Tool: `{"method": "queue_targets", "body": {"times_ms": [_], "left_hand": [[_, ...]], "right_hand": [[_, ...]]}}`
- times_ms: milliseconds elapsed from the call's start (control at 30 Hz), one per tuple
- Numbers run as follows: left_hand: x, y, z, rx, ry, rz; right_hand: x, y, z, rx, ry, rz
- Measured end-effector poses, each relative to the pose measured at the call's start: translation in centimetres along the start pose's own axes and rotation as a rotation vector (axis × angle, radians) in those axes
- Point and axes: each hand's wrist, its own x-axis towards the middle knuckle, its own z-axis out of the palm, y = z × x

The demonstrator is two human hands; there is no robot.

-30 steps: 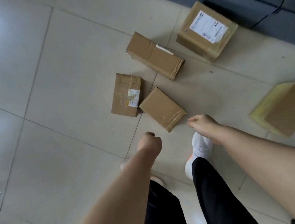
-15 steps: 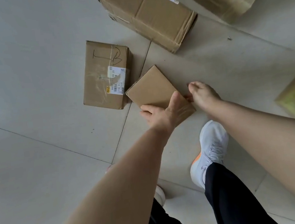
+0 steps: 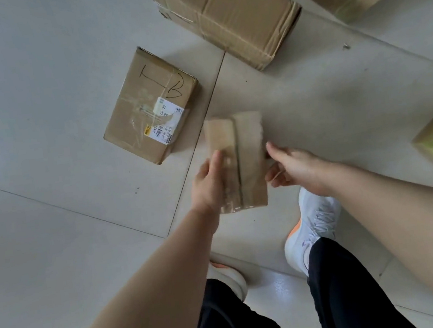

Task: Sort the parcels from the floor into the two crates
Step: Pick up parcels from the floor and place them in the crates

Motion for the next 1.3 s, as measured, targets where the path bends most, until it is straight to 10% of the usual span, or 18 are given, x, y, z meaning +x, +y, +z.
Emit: {"method": "queue_targets", "body": {"times_ms": [533, 1033, 1300], "left_hand": [[2.2, 0.3, -2.9, -0.107, 0.001, -0.142], [1.5, 2.7, -1.3, 0.104, -0.055, 0.168], [-3.6, 8.2, -7.9, 0.255, 0.23, 0.307]], "right_hand": [[1.0, -1.5, 0.3, 0.001, -0.14, -0.014], [0.3, 0.2, 2.8, 0.423, 0.166, 0.046], [-5.5, -3.1, 7.6, 0.342, 0.123, -0.039]]}}
